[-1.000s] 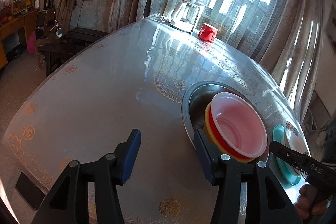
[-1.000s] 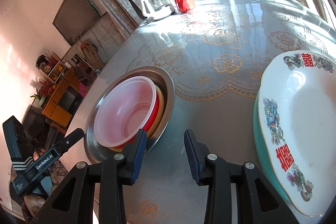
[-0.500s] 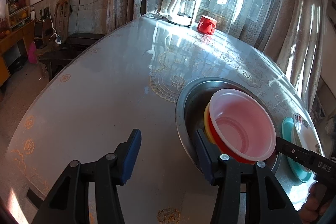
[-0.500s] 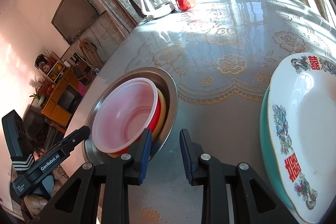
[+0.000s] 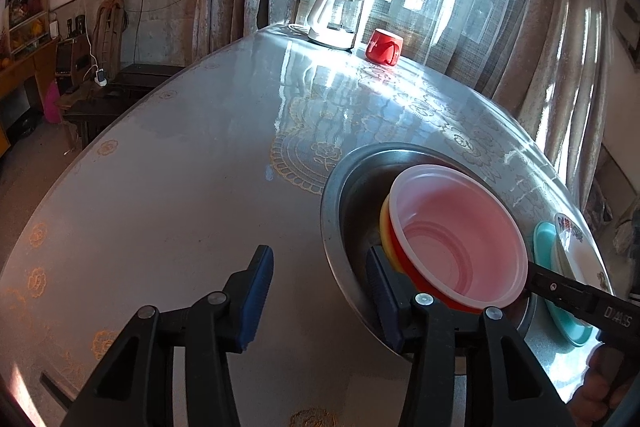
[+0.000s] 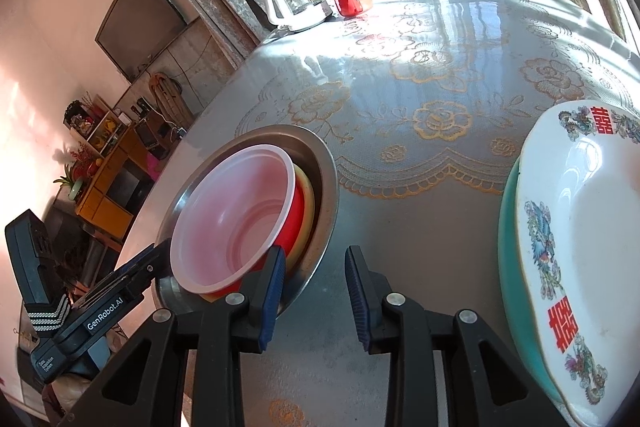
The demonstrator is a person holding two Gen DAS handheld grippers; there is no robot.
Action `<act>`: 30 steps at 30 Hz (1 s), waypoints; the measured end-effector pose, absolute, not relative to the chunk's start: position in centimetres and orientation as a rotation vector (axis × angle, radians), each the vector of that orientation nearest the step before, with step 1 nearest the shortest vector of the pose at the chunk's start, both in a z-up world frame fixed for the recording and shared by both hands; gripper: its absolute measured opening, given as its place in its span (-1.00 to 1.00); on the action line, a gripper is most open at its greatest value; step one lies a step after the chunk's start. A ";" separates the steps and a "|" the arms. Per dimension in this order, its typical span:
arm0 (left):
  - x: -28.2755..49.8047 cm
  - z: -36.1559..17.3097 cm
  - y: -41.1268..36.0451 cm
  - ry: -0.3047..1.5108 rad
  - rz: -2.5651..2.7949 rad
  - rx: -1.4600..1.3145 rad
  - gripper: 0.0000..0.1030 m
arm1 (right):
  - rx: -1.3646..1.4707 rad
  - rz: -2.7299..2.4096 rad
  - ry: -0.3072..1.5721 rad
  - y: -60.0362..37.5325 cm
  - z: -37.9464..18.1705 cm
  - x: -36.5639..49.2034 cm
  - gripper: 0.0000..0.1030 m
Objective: Organize plates and bowls
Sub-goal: 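Move both grippers to the steel basin rim and grasp it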
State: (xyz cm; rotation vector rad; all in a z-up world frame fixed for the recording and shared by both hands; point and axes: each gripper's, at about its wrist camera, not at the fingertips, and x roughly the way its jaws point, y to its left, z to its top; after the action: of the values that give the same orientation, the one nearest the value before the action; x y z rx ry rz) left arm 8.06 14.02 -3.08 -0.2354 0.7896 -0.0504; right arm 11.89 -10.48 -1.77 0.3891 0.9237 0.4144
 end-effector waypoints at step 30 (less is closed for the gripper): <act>8.2 -2.9 12.7 0.792 -0.094 -0.210 -0.57 | 0.366 0.436 0.923 -9.7 -1.6 12.1 -0.56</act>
State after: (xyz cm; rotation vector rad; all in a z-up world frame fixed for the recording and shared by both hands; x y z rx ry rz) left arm 8.25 12.68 -2.93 -0.2100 0.7921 -0.0945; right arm 12.12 -9.73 -1.61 0.3663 0.9230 0.4356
